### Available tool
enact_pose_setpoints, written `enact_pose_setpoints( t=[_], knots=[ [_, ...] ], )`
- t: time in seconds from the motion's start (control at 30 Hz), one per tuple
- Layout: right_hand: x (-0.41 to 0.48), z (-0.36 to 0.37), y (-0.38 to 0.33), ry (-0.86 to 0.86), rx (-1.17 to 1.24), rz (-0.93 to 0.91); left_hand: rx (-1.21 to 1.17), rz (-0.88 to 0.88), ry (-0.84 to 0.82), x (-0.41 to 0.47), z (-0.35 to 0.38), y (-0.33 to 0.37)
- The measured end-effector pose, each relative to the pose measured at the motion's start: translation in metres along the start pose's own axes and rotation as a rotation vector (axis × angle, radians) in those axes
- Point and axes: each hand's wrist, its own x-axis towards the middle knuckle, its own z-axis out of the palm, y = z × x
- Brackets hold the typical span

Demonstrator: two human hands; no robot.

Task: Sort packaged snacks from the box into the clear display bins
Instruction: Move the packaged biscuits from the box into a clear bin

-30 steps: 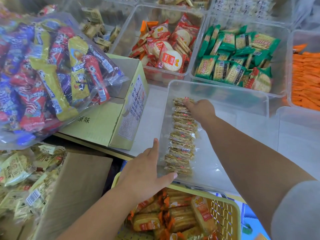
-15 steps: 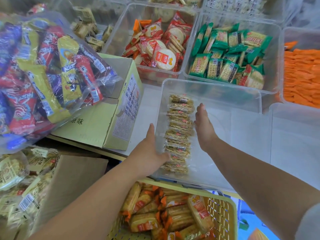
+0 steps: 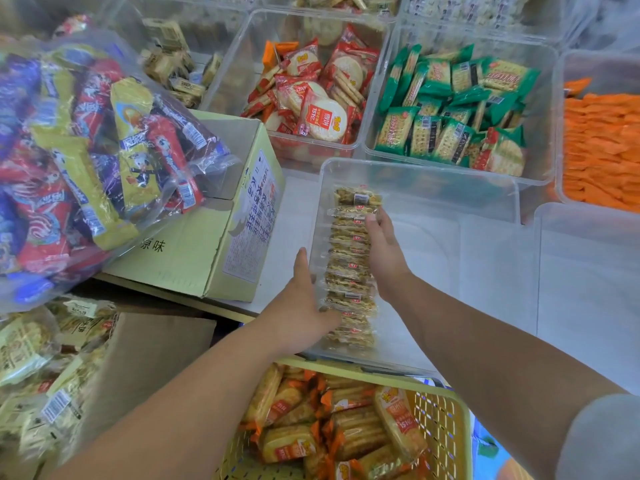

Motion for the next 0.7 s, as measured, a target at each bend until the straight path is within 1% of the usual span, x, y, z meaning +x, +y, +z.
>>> enact_pose_setpoints(
  t=[0.13,0.27,0.33,0.47,0.53,0.57,0.63,0.7],
  knots=[
    [-0.007,-0.009,-0.015,-0.013,-0.132,0.019,0.088,0.011,0.076,-0.009,-0.006,0.000],
    [-0.033,-0.011,-0.037,0.114,-0.116,0.089,0.075,0.145,0.234,-0.047,-0.013,-0.006],
    [-0.056,-0.005,-0.044,0.156,-0.135,0.026,0.064,0.235,0.315,-0.076,-0.017,-0.014],
    [-0.116,0.030,-0.057,0.167,-0.252,-0.247,0.045,0.367,0.539,-0.142,-0.029,-0.042],
    [-0.151,0.057,-0.059,0.122,-0.323,-0.404,0.030,0.417,0.661,-0.174,-0.037,-0.062],
    [-0.169,0.072,-0.057,0.069,-0.372,-0.486,0.008,0.417,0.711,-0.190,-0.040,-0.074],
    [-0.203,0.106,-0.047,-0.087,-0.495,-0.595,-0.048,0.374,0.784,-0.218,-0.047,-0.102],
    [-0.232,0.141,-0.034,-0.240,-0.603,-0.649,-0.079,0.311,0.849,-0.239,-0.055,-0.137]
  ],
)
